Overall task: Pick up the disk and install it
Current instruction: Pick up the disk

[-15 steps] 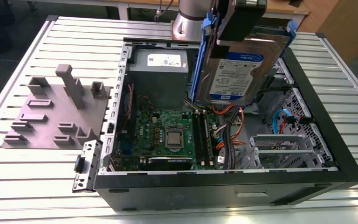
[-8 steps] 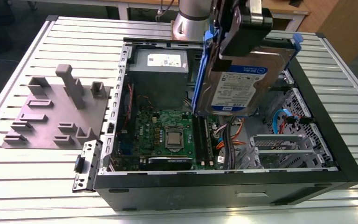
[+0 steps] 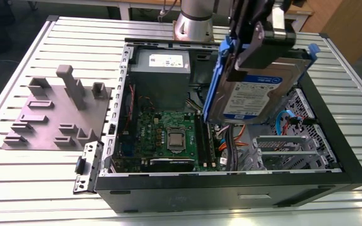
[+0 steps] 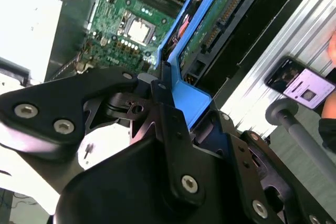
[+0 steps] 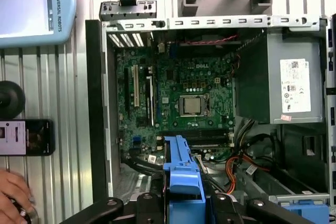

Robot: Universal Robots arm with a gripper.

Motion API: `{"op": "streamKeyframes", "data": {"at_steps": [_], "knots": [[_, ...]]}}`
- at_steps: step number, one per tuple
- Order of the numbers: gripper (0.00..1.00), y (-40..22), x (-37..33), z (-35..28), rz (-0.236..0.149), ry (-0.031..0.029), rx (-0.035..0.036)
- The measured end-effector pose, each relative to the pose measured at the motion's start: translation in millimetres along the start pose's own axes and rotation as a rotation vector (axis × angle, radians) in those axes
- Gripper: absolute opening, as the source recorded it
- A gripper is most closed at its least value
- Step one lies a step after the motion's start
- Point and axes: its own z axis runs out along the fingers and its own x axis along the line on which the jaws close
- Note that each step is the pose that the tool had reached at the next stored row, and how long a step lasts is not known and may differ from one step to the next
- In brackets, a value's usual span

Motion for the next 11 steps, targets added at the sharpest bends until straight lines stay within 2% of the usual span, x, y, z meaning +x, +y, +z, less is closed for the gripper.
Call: {"op": "streamKeyframes", "data": {"at_steps": [2, 4, 11], "knots": [[0.36, -6.7, -0.2, 1.2, 0.0, 0.0004, 0.0], [0.36, -10.6, 0.1, 2.2, 0.0, 0.0006, 0.0003], [0.36, -12.8, 13.1, 5.9, 0.0, 0.0008, 0.0013]]}}
